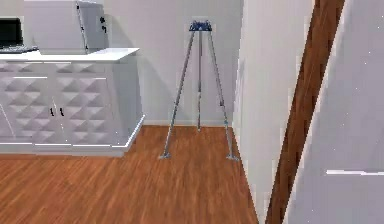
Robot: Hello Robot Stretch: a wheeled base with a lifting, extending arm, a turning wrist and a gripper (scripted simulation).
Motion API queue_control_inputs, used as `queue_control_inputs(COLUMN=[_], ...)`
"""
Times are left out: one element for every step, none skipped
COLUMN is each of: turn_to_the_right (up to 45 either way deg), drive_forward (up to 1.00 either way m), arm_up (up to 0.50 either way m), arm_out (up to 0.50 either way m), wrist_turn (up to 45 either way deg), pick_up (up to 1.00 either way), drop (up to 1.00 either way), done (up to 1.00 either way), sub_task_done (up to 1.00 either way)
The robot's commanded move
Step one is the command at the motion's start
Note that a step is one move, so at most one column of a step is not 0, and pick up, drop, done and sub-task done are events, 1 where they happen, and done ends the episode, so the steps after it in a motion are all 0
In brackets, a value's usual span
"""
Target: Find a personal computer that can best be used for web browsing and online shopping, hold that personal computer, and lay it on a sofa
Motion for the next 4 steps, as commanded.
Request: queue_control_inputs(turn_to_the_right=[-45.0, -42.0, 0.0, 45.0], drive_forward=[0.0, 0.0, 0.1, 0.0], arm_up=[0.0, 0.0, 0.0, 0.0], arm_out=[0.0, 0.0, 0.0, 0.0], wrist_turn=[0.0, 0.0, 0.0, 0.0], pick_up=[0.0, 0.0, 0.0, 0.0], drop=[0.0, 0.0, 0.0, 0.0], done=[0.0, 0.0, 0.0, 0.0], sub_task_done=[0.0, 0.0, 0.0, 0.0])
